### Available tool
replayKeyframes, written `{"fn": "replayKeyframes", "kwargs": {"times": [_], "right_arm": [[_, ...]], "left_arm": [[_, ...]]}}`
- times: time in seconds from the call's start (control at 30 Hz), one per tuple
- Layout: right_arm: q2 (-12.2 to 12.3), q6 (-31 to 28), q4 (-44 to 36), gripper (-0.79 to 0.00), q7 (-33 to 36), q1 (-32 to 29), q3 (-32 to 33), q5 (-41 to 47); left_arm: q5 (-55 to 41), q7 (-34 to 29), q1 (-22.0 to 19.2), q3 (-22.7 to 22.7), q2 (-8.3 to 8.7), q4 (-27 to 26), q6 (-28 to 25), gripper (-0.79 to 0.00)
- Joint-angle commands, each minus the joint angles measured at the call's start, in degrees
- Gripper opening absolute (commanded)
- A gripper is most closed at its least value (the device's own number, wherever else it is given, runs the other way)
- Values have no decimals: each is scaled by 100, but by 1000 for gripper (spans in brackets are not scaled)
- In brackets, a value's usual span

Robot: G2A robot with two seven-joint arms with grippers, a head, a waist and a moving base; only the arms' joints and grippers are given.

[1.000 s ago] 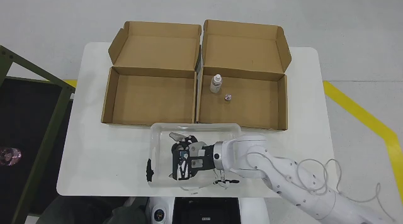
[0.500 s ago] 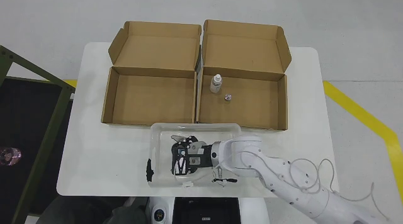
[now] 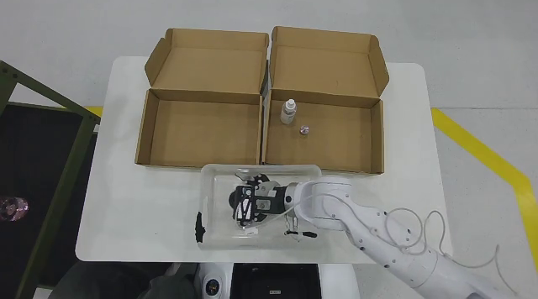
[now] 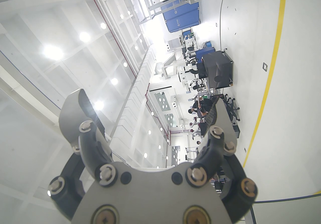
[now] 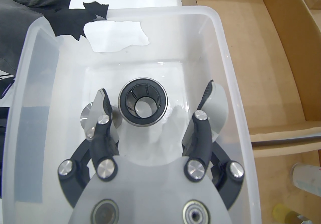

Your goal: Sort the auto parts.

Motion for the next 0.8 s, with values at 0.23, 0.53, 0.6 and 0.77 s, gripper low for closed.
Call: {"fn": "replayKeyframes", "kwargs": {"times": [0.23, 0.53, 0.6, 0.77], "right_arm": [[-71, 3, 125, -323, -23, -33, -17, -17], [-150, -24, 201, -394, -12, -34, -55, -46], [-166, -31, 223, -394, -6, -32, -56, -51], [-200, -66, 270, -391, 11, -35, -56, -54]], "left_arm": [[0, 0, 0, 0, 0, 0, 0, 0], [0, 0, 0, 0, 0, 0, 0, 0], [0, 0, 0, 0, 0, 0, 0, 0], [0, 0, 0, 0, 0, 0, 0, 0]]}}
